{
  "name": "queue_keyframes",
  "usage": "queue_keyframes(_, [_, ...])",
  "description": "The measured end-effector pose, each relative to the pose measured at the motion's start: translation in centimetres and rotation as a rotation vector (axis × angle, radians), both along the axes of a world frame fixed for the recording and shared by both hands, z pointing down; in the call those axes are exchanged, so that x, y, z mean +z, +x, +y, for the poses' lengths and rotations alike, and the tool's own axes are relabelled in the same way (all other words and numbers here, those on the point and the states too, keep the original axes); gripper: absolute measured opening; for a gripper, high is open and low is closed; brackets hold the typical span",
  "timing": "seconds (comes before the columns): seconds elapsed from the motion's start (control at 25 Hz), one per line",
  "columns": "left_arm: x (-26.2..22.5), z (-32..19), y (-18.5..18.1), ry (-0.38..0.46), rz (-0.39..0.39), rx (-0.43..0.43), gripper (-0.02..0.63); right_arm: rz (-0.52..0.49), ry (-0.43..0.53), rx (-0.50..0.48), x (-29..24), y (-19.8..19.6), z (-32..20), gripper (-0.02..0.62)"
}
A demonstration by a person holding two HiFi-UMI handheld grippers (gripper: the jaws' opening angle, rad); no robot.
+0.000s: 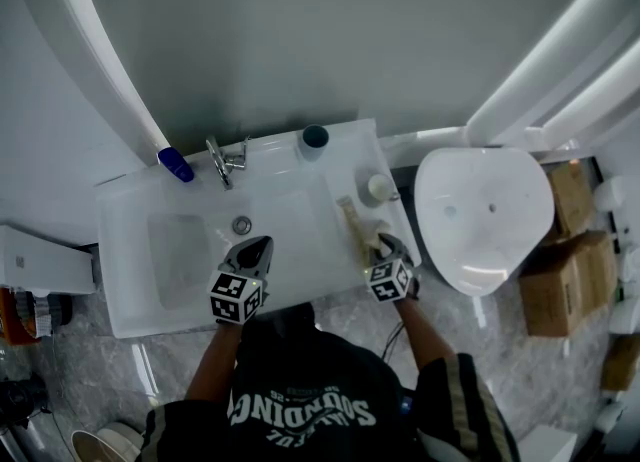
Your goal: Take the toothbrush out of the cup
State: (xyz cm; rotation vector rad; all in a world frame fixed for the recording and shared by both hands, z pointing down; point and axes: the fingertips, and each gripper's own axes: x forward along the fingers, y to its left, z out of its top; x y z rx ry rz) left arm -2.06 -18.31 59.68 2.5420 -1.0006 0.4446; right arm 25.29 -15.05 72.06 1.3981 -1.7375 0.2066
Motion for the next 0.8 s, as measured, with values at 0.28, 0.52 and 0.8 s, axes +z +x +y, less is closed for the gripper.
queue_keyframes(0.28, [0.4, -0.3, 0.1, -0.011, -0.001, -0.001, -0.002, -0.040, -0.103, -0.016, 1.1, -1.0, 1.4, 0.163])
queue_keyframes(0.52, [0.6, -0.6, 0.2, -0.021, 0.004, 0.003, -0.002, -0.084, -0.126, -0.038, 1.7, -2.1, 1.9, 0.223])
queue_keyframes(0.8, [0.2, -0.4, 0.4, -0.033, 0.011, 0.009, -0.002, -0.108, -0.164, -0.032, 2.1, -2.6, 3.4, 0.230])
